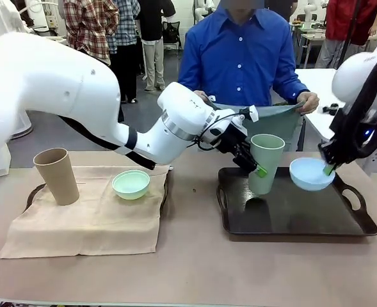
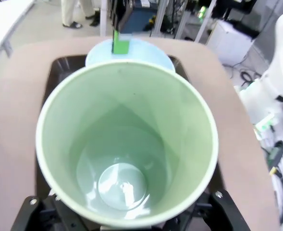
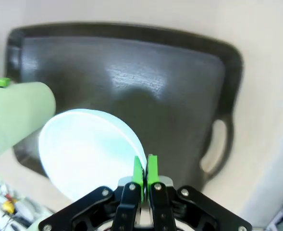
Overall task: Set up a tray with a mat and arrange the tableware.
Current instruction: Pick up the Picnic Bowl and Reusable plastic cup from the Handle tray in front of the human's position and hold them in the air.
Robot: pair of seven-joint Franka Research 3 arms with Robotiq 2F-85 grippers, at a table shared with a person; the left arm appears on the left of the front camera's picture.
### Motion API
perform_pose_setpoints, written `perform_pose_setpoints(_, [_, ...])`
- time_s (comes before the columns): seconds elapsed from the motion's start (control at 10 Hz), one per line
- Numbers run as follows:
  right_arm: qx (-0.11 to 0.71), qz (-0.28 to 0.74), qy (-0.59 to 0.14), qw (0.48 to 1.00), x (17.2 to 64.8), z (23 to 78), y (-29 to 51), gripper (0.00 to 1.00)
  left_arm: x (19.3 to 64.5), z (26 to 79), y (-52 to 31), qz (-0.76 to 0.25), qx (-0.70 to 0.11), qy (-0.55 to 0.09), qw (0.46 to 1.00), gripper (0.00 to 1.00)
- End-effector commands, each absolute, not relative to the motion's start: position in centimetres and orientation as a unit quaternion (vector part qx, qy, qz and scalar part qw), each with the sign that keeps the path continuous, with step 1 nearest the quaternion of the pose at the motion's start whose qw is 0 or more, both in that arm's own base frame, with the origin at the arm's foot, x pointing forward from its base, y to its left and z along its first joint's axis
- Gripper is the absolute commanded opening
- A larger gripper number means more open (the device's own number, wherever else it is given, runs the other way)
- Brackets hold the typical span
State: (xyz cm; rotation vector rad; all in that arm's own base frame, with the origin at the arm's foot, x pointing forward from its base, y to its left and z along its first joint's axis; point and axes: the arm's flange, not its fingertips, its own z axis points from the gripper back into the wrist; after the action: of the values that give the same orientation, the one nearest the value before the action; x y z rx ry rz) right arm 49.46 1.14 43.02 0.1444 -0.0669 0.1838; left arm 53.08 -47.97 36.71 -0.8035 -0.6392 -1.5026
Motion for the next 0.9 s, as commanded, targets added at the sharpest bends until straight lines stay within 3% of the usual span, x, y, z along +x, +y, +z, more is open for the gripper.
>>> perform_pose_setpoints(0.0, [0.037,0.097,-0.055,0.993,45.6,48.2,0.2,0.00,48.1,41.0,-45.1,-0.636,-0.342,-0.289,0.629,0.00])
perform_pose_setpoints(0.4, [0.010,0.108,-0.082,0.991,40.7,55.9,0.2,0.00,41.8,47.9,-44.0,-0.650,-0.298,-0.335,0.613,0.00])
perform_pose_setpoints(0.8, [0.018,0.120,-0.098,0.988,39.8,58.1,0.2,0.00,41.5,50.2,-44.6,-0.661,-0.292,-0.336,0.604,0.00])
